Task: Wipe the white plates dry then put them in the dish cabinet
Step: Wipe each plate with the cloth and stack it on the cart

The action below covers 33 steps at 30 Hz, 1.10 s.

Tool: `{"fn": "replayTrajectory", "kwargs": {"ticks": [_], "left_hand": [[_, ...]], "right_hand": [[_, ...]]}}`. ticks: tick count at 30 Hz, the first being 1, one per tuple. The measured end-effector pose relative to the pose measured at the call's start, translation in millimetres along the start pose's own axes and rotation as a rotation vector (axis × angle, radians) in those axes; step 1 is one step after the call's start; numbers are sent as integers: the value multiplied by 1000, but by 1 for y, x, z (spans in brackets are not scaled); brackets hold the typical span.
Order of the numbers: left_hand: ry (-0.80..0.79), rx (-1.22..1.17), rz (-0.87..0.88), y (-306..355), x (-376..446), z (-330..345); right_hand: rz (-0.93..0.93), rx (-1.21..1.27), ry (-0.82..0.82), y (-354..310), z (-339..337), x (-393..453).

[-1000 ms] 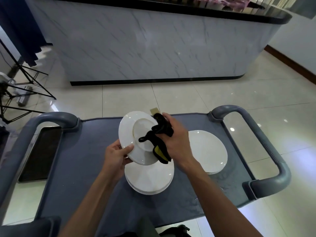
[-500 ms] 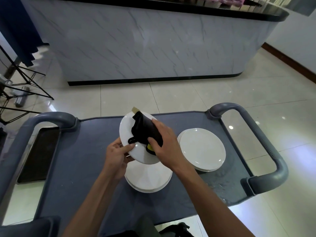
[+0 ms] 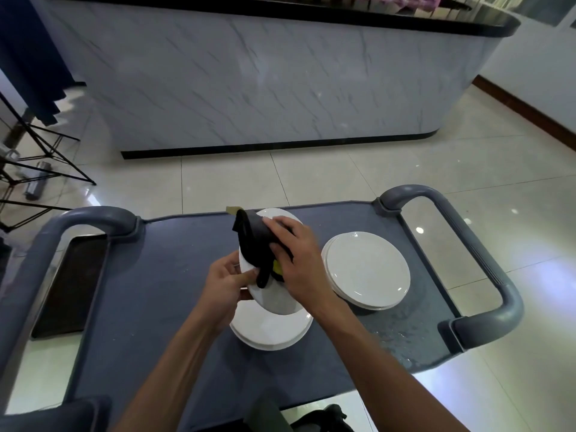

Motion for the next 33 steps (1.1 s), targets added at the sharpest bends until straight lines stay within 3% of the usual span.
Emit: {"fn": "replayTrajectory", "kwargs": {"ticks": [9, 20, 26, 33], "left_hand": [[-57, -40, 40, 8, -9, -6], [-31, -226, 72, 20, -6, -21], [49, -382, 49, 17, -1, -24], [93, -524, 57, 23, 7, -24]], "right_hand": [[86, -74, 91, 16, -10, 33], [327, 264, 114, 51, -29, 33], [348, 266, 132, 54, -31, 12], [189, 135, 139, 33, -7, -15]]}}
Point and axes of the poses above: each hand's wrist, its own x-axis towards the middle knuckle, its own z-axis out of the palm, y = z × x, the point moved 6 cm from there along x, towards the middle knuckle, and after that the axes turned 5 degrees about -x, right-handed, at the moved point
